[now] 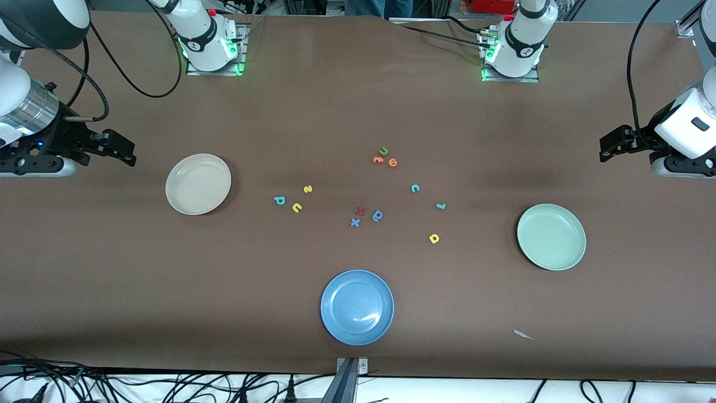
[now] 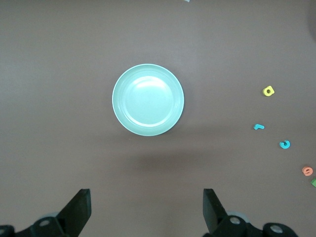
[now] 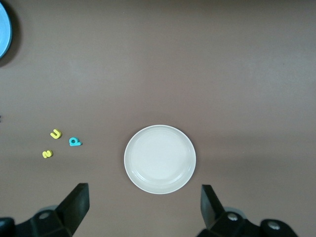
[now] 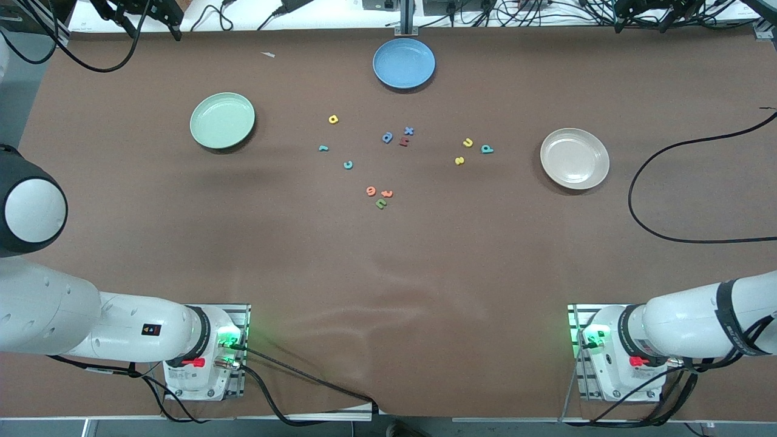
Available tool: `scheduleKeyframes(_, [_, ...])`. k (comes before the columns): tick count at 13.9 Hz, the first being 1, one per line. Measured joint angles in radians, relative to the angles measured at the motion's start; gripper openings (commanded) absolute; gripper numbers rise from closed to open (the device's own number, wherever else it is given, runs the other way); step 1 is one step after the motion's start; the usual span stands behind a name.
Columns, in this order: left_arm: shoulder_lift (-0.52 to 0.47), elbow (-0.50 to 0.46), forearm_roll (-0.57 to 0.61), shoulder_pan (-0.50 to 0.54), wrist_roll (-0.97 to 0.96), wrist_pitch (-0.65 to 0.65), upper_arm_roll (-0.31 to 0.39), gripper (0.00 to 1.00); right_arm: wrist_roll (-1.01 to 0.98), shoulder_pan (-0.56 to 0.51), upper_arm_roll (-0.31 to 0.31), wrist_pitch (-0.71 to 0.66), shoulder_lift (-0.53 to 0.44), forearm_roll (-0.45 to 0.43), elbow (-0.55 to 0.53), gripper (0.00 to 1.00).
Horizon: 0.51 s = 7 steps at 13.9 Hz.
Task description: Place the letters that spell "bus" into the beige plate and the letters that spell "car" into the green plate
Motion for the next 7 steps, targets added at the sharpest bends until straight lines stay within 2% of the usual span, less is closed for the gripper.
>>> scheduleKeyframes(7, [-0.024, 0.000, 0.000, 0.000, 0.000, -0.042, 0.000, 1.00, 0.000, 0.000, -0.003, -0.002, 0.012, 0.000, 0.000, 1.00])
